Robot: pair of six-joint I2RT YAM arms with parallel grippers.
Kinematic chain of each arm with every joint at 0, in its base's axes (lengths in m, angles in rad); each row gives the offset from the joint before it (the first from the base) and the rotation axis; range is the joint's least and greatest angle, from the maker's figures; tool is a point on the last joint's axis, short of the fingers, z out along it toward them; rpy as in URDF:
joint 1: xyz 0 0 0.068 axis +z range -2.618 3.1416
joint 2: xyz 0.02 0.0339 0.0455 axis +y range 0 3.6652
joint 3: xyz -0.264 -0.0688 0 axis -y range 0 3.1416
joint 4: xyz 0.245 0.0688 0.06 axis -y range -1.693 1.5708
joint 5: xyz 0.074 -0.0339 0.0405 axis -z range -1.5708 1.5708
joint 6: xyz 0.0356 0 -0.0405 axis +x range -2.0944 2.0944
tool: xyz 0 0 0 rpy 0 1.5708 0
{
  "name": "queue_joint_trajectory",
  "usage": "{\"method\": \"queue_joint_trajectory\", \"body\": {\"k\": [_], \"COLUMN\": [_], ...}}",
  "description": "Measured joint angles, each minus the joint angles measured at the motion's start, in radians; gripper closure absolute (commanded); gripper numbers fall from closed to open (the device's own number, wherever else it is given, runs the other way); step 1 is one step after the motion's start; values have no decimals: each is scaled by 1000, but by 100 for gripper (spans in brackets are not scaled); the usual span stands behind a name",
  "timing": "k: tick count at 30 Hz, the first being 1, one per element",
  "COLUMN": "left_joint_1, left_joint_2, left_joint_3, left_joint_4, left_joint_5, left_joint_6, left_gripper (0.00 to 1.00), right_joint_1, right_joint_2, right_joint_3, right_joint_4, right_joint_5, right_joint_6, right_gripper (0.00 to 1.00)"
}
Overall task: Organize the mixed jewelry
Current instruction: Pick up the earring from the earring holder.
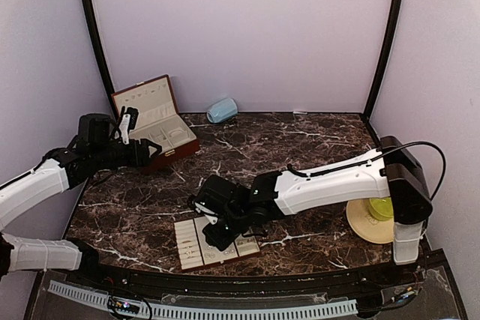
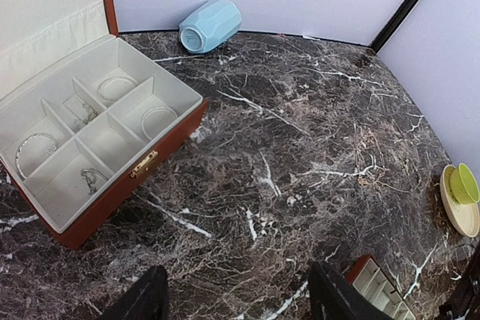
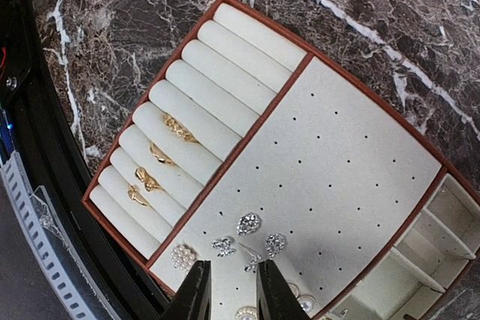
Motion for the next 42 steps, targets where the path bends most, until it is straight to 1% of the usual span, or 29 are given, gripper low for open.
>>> {"method": "queue_joint_trajectory", "body": {"k": [7, 12, 27, 30, 34, 39, 41, 42], "left_joint_1": [0, 0, 0, 0, 0, 0, 0, 0], "left_joint_2": [-12, -17, -29, -29, -29, -29, -29, -29], "left_joint_3": [0, 0, -4, -4, -4, -6, -11, -14], "left_joint_4": [-2, -6, -8, -8, -8, -8, -5, -2], "left_joint_5": [-4, -4, -4, -4, -4, -3, 4, 13], "left_joint_6": [2, 2, 2, 2, 2, 2, 3, 5], "left_gripper": [33, 33, 33, 33, 33, 33, 35, 38], "right_joint_1": [21, 27, 37, 42, 43, 43, 43, 43], "right_joint_2": [62, 72, 116, 117, 119, 120, 120, 120], "right_joint_3": [61, 80, 125, 130, 132, 141, 141, 141], "right_joint_4": [-67, -110, -148, -158, -164, -169, -169, -169], "right_joint_5": [45, 80, 96, 102, 115, 126, 138, 143], "right_joint_6": [7, 23, 25, 25, 27, 30, 30, 30], "right_gripper": [79, 83, 86, 89, 100, 100, 100, 100]}}
